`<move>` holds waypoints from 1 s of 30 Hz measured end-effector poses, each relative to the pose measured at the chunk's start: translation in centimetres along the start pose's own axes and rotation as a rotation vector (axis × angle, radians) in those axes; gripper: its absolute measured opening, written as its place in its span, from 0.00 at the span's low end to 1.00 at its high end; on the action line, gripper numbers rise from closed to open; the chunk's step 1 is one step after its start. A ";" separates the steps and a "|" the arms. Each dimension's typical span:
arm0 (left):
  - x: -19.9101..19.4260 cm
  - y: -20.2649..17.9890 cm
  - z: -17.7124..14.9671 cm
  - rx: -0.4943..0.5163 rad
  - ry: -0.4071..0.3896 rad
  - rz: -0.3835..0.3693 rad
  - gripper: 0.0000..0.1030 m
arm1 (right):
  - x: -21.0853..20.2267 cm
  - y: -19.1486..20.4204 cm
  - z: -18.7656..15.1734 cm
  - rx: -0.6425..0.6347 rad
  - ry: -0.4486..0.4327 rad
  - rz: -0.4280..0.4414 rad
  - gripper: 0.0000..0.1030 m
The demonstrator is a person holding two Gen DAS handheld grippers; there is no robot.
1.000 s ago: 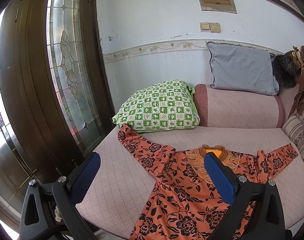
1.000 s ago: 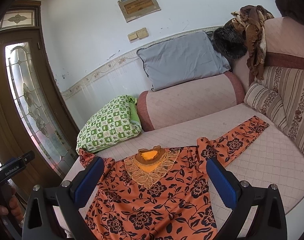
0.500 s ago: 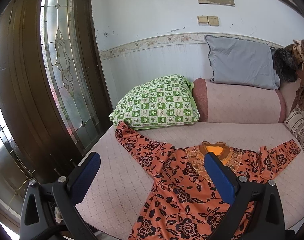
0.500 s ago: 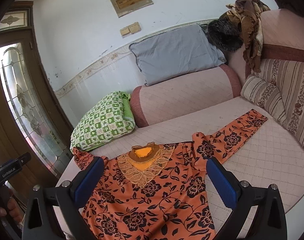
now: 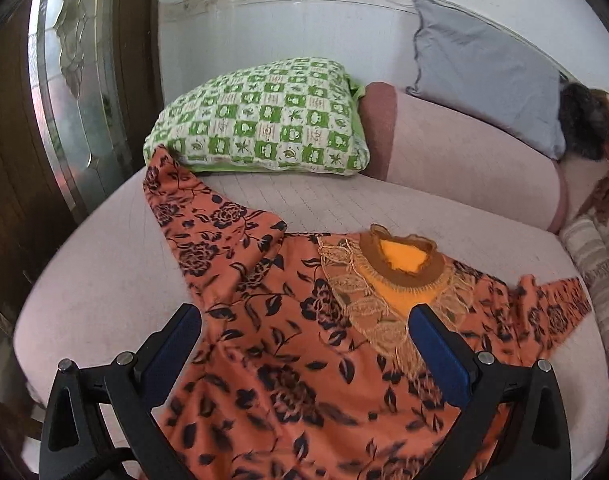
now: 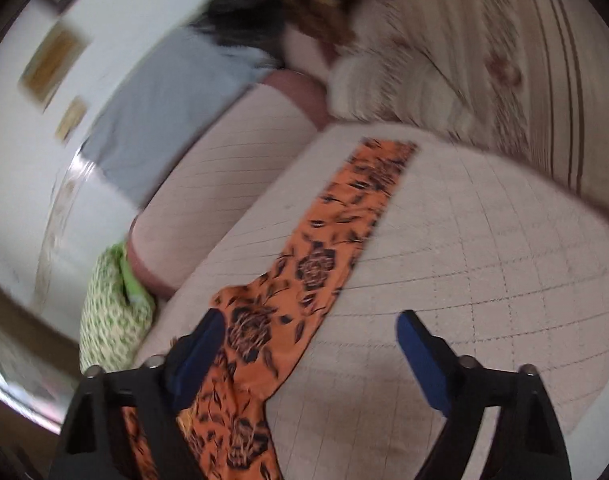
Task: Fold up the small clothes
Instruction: 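Grasp the blouse sleeve cuff with the right gripper and lift it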
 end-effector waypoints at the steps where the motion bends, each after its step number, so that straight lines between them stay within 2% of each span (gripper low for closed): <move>1: 1.3 -0.3 0.1 -0.017 -0.002 0.004 1.00 | 1.3 -1.0 1.3 0.054 0.018 0.024 0.82; 3: 3.8 -1.0 0.2 -0.032 -0.006 0.032 1.00 | 3.5 -2.5 3.7 0.114 0.018 0.030 0.80; 6: 6.9 -1.9 -0.1 -0.001 -0.015 0.074 1.00 | 7.1 -3.7 7.1 0.186 -0.016 0.033 0.78; 8: 8.3 -2.2 -0.6 0.022 -0.034 0.085 1.00 | 9.8 -4.1 9.1 0.201 -0.011 0.001 0.69; 10: 9.5 -2.2 -0.3 0.030 -0.015 0.092 1.00 | 12.6 -4.6 10.9 0.231 -0.008 -0.020 0.66; 14: 10.8 -1.3 0.7 0.003 -0.023 0.119 1.00 | 16.9 -5.5 13.0 0.261 -0.019 -0.098 0.63; 16: 11.5 -0.8 0.8 -0.020 -0.005 0.117 1.00 | 17.8 -5.0 13.9 0.248 -0.071 -0.104 0.62; 18: 12.3 -0.4 0.7 -0.046 0.021 0.102 1.00 | 19.0 -4.3 14.6 0.212 -0.094 -0.133 0.50; 20: 13.1 -0.2 0.5 -0.053 0.052 0.100 1.00 | 20.2 -4.0 15.1 0.177 -0.105 -0.189 0.15; 21: 13.4 -0.1 0.4 -0.048 0.064 0.106 1.00 | 20.4 -4.2 15.3 0.184 -0.108 -0.195 0.09; 25: 13.7 1.2 0.4 -0.058 0.078 0.149 1.00 | 18.9 -4.0 15.3 0.254 -0.138 -0.095 0.07; 30: 13.2 4.0 0.3 -0.146 0.086 0.155 1.00 | 11.2 2.2 14.6 0.155 -0.249 0.079 0.07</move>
Point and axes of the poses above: each gripper's, at about its wrist camera, not at the fingertips, and x roughly the way its jaws point, y to its left, z to its top, the point moved 2 cm from there along x, roughly the way its jaws point, and after that the axes turned 13 degrees about x, right-handed, at the moved point
